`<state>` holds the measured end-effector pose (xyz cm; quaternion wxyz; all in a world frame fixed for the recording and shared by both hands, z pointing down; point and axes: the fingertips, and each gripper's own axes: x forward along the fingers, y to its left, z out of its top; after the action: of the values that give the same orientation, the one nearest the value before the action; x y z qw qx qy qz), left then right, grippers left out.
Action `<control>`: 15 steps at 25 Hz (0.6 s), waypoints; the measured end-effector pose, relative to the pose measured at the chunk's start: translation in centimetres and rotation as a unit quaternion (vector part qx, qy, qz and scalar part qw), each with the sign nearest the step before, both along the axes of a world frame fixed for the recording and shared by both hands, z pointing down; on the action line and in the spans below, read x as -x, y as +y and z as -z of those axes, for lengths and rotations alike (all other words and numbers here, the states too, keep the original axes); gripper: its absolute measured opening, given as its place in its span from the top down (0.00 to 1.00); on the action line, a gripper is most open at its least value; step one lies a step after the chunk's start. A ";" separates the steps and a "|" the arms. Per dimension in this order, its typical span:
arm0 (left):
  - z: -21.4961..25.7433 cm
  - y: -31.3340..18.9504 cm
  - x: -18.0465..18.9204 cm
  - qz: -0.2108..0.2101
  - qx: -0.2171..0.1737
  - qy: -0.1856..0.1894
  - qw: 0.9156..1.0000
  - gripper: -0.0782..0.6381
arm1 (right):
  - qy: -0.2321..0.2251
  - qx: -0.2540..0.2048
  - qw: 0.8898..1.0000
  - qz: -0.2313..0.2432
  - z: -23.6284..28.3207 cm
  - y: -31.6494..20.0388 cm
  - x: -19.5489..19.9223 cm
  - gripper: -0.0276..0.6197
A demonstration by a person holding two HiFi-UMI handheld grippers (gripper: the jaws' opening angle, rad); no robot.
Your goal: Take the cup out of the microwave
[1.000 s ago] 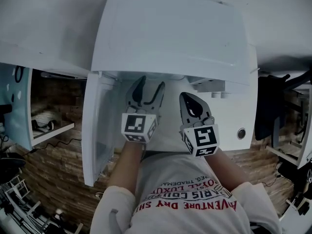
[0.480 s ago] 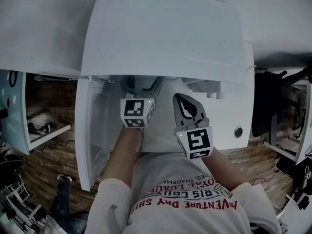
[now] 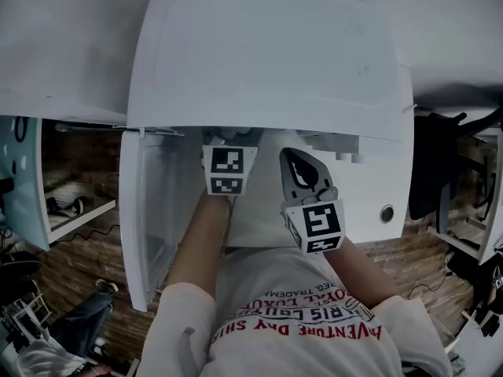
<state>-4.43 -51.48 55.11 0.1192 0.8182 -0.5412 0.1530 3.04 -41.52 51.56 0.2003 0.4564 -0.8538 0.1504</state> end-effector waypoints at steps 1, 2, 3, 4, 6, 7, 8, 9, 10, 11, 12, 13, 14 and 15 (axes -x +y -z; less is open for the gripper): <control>0.0 -0.1 0.0 0.000 0.000 -0.001 1.000 0.34 | 0.001 0.001 1.000 -0.001 -0.1 0.0 0.0 0.94; 0.0 -0.2 0.0 0.000 -0.001 -0.001 1.000 0.34 | 0.001 0.003 1.000 -0.002 -0.2 0.0 -0.1 0.94; 0.0 -0.3 0.0 0.000 -0.003 -0.002 1.000 0.34 | 0.002 0.004 1.000 -0.003 -0.2 0.1 -0.1 0.94; 0.0 -0.2 0.1 0.000 -0.005 -0.003 1.000 0.37 | 0.003 0.005 1.000 -0.004 -0.3 0.2 -0.2 0.94; 0.1 -0.1 0.3 0.002 -0.007 0.000 1.000 0.38 | 0.005 0.008 1.000 -0.006 -0.5 0.4 -0.4 0.94; 0.2 -0.1 0.4 0.004 -0.008 0.004 1.000 0.39 | 0.005 0.008 1.000 -0.008 -0.5 0.4 -0.4 0.94; 0.2 0.0 0.6 0.006 -0.009 0.008 1.000 0.39 | 0.006 0.009 1.000 -0.010 -0.5 0.5 -0.5 0.94; 0.3 0.1 0.7 0.007 -0.010 0.010 1.000 0.39 | 0.007 0.009 1.000 -0.011 -0.6 0.6 -0.6 0.94; 0.4 0.2 0.8 0.007 -0.012 0.009 1.000 0.39 | 0.007 0.009 1.000 -0.013 -0.6 0.6 -0.8 0.94; 0.5 0.4 0.7 0.004 -0.014 0.006 1.000 0.39 | 0.009 0.009 1.000 -0.016 -0.6 0.7 -0.9 0.94; 0.7 0.7 0.7 0.000 -0.016 0.002 1.000 0.39 | 0.011 0.008 1.000 -0.019 -0.6 0.8 -1.1 0.94; 0.9 1.0 0.6 -0.004 -0.019 -0.002 1.000 0.39 | 0.013 0.007 1.000 -0.023 -0.6 0.8 -1.2 0.94; 1.1 1.3 0.5 -0.008 -0.022 -0.005 1.000 0.39 | 0.013 0.005 1.000 -0.026 -0.6 0.9 -1.3 0.94; 1.3 1.6 0.5 -0.009 -0.025 -0.007 1.000 0.39 | 0.013 0.004 1.000 -0.028 -0.5 1.0 -1.3 0.94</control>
<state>-4.88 -49.85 53.78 0.0932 0.8249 -0.5380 0.1465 4.36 -40.48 52.07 0.2089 0.4815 -0.8372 0.1539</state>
